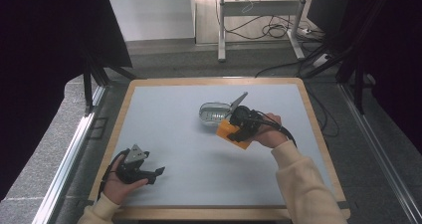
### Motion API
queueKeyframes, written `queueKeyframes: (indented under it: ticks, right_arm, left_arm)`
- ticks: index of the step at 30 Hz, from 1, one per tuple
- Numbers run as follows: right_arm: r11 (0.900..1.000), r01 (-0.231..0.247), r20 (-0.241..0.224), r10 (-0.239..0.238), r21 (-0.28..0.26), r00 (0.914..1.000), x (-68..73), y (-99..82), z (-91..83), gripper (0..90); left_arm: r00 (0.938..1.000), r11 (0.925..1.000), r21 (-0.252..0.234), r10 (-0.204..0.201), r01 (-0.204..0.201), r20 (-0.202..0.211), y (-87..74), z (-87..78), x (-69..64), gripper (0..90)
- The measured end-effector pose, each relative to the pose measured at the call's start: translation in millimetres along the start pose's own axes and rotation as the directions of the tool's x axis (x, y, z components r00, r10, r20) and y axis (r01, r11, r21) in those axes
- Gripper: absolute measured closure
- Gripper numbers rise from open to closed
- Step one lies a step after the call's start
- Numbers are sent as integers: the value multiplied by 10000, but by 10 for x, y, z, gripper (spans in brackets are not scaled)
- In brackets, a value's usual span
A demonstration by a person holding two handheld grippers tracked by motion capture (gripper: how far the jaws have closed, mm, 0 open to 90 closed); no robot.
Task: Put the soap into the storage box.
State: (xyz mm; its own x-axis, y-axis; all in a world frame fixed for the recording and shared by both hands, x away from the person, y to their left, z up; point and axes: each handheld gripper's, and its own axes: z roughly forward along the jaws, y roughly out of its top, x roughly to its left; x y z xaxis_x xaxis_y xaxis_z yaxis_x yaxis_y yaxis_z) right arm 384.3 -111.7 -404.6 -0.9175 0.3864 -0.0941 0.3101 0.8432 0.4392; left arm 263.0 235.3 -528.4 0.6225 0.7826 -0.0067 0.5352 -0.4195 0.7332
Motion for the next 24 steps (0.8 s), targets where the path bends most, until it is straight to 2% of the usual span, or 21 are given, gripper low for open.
queueKeyframes:
  ticks: [12, 24]
  right_arm:
    - [9999, 111, 132, -109, -88, 9999, -67, 92, 50, 620]
    - [9989, 473, -139, -473, -3, 9988, -140, 208, 111, 620]
  left_arm:
    - [10000, 10000, 10, -15, 15, 10, -1, 0, -3, 180]
    - [10000, 10000, -33, -36, 36, 18, -2, -5, 2, 180]
